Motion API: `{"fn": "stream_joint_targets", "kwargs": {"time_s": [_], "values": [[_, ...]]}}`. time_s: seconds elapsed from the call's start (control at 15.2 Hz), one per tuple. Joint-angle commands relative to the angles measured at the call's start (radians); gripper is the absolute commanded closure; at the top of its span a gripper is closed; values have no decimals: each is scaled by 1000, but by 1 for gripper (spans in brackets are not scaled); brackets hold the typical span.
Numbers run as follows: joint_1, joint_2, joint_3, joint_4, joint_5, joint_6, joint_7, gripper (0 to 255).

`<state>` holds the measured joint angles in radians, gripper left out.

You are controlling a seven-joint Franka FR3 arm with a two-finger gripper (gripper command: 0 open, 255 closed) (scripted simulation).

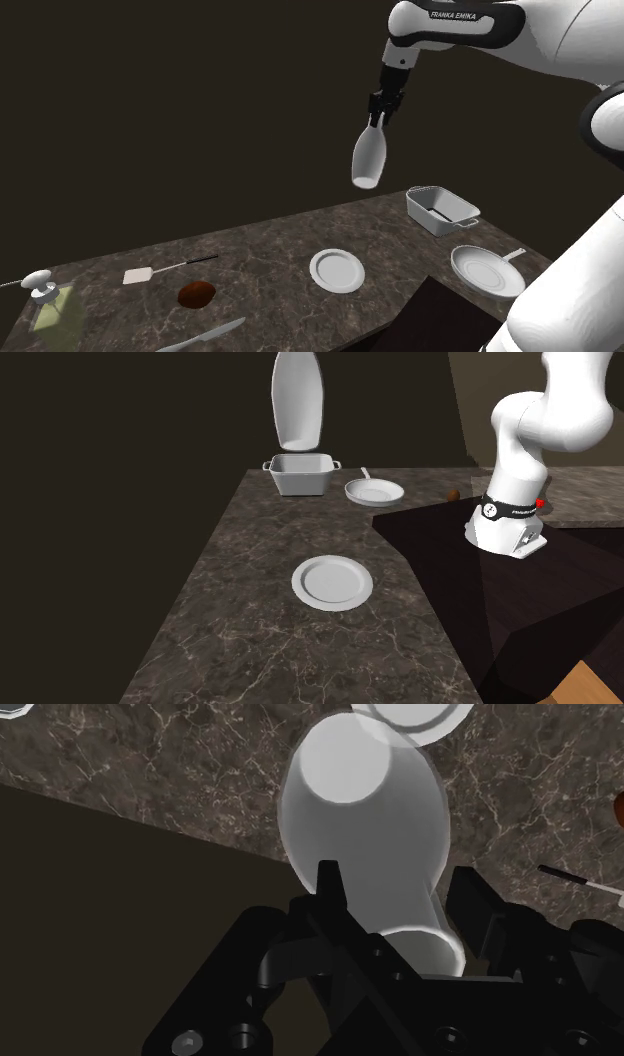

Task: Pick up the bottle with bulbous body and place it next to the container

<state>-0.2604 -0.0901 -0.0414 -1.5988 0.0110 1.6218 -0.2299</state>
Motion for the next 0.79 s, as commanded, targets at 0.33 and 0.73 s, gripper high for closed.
{"fn": "stream_joint_targets", "kwargs": {"time_s": [0.33,0.73], "values": [[-72,-68,-96,-70,2,0,-170,255],[-131,-78,-184,-75,1,-9,-316,255]]}}
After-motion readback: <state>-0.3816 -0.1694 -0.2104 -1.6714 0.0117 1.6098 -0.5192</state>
